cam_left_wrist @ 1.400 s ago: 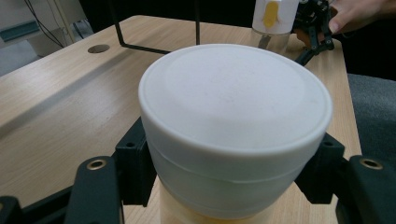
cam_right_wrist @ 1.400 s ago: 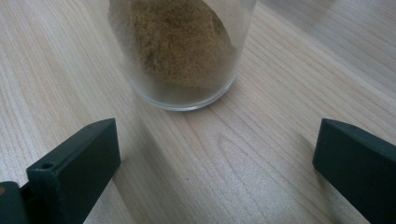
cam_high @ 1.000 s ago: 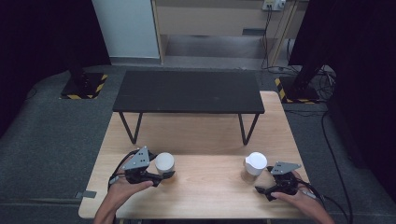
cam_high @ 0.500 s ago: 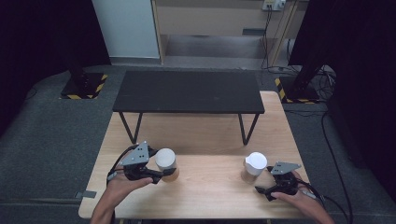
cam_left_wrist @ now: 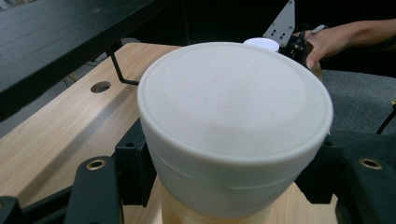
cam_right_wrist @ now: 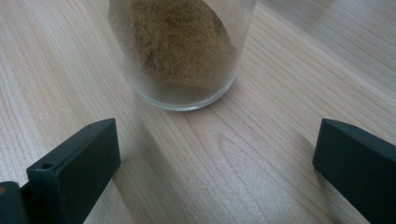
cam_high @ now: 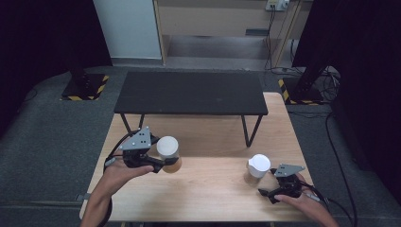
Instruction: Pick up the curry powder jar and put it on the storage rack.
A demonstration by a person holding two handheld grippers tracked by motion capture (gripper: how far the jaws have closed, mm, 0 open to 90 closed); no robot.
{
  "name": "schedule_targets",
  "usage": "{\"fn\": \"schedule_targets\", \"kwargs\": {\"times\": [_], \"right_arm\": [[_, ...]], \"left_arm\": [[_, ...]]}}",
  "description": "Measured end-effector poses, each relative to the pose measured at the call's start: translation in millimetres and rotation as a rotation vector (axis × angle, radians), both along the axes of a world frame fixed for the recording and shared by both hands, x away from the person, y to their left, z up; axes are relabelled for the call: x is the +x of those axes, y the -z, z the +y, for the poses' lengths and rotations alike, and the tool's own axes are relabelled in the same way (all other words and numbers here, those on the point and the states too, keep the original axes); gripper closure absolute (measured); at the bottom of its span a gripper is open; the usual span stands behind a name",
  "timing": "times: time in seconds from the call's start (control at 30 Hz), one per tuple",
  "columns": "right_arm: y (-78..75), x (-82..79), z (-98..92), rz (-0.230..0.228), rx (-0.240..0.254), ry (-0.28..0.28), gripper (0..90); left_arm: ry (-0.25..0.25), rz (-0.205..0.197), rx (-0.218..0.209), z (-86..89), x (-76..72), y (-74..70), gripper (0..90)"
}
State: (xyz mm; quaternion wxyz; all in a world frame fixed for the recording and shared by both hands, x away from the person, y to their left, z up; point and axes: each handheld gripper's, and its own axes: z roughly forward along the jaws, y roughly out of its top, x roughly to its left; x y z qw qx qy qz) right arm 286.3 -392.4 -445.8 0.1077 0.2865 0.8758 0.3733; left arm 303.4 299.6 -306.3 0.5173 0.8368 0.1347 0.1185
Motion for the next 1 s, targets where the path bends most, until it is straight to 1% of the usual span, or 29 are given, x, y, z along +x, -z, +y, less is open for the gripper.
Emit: {"fn": "schedule_targets", "kwargs": {"times": [0.03, 0.07, 0.1, 0.13, 0.17, 0.2, 0.23, 0.27, 0.33, 0.37, 0.4, 0.43, 0.5, 0.7, 1.0], "right_arm": [[0.0, 0.0, 0.0, 0.0, 0.0, 0.0, 1.5], [0.0, 0.0, 0.0, 0.0, 0.0, 0.0, 1.5], [0.0, -0.1, 0.0, 0.0, 0.0, 0.0, 1.5], [0.0, -0.1, 0.1, 0.0, 0.0, 0.001, 1.5], [0.0, -0.2, 0.1, 0.0, 0.0, 0.001, 1.5], [-0.1, -0.3, 0.2, 0.001, 0.0, 0.002, 1.5], [-0.1, -0.4, 0.3, 0.001, -0.001, 0.002, 1.5], [-0.1, -0.4, 0.3, 0.001, -0.001, 0.002, 1.5], [-0.1, -0.7, 0.4, 0.0, -0.001, 0.002, 1.5], [-0.1, -0.8, 0.4, 0.0, -0.001, 0.002, 1.5], [-0.1, -0.9, 0.4, 0.0, -0.001, 0.002, 1.5], [-0.1, -0.9, 0.4, 0.0, -0.001, 0.002, 1.5], [-0.2, -1.1, 0.5, 0.0, -0.001, 0.002, 1.5], [-0.2, -1.4, 0.7, 0.0, -0.001, 0.003, 1.5], [-0.1, -1.5, 0.7, -0.001, -0.001, 0.004, 1.5]], "left_arm": [[0.001, 0.001, 0.005, -1.1, 1.6, -3.2, 33.5], [0.001, 0.001, 0.005, -1.1, 1.6, -3.2, 33.5], [0.007, 0.001, 0.009, -2.6, 5.1, -9.1, 33.5], [0.007, 0.001, 0.009, -2.6, 5.1, -9.1, 33.5], [0.009, -0.002, 0.008, -3.5, 8.0, -15.1, 33.5], [0.009, -0.002, 0.008, -3.5, 8.0, -15.1, 33.5], [0.01, -0.001, 0.002, -3.6, 11.1, -20.7, 33.5], [0.01, -0.001, 0.002, -3.6, 11.1, -20.7, 33.5], [0.012, 0.002, 0.001, -3.6, 15.7, -29.1, 33.5], [0.012, 0.002, 0.001, -3.6, 15.7, -29.1, 33.5], [0.014, 0.004, 0.0, -3.9, 19.0, -34.6, 33.5], [0.014, 0.004, 0.0, -3.9, 19.0, -34.6, 33.5], [0.019, 0.006, 0.002, -5.1, 24.4, -43.5, 33.5], [0.03, -0.002, 0.025, -9.1, 31.7, -61.8, 33.5], [0.044, -0.01, 0.027, -13.1, 42.1, -82.5, 33.5]]}}
